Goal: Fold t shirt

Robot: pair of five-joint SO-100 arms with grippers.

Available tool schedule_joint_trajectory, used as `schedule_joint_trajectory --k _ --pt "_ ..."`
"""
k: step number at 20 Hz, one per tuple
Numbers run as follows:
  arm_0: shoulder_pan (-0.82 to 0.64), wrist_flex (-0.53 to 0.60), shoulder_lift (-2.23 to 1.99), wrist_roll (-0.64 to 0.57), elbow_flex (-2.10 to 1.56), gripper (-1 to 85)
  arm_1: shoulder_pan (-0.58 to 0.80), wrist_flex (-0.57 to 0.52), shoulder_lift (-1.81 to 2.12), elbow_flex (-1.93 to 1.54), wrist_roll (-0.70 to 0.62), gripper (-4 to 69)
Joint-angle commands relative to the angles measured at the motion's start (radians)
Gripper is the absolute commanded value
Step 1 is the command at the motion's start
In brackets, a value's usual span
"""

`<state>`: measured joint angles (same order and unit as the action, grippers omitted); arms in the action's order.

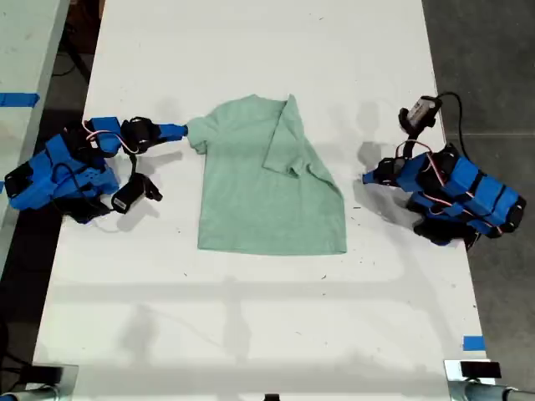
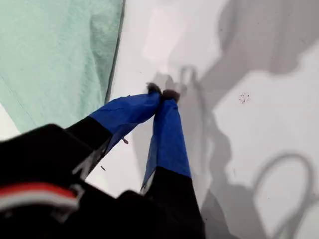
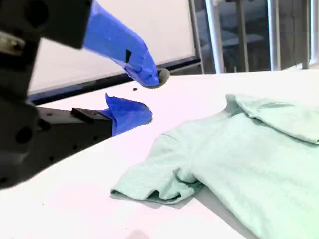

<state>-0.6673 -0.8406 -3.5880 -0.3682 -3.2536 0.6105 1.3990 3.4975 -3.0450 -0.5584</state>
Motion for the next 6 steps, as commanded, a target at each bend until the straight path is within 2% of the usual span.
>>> schedule_joint_trajectory --k 1,6 --pt "-0.018 -0.003 -0.009 0.018 -0.038 6.7 -0.006 -0.025 0.009 -0.023 -0.014 1.2" --pt "-0.021 -0.006 -0.009 0.017 -0.038 6.7 -0.009 -0.012 0.009 -0.023 0.011 1.2"
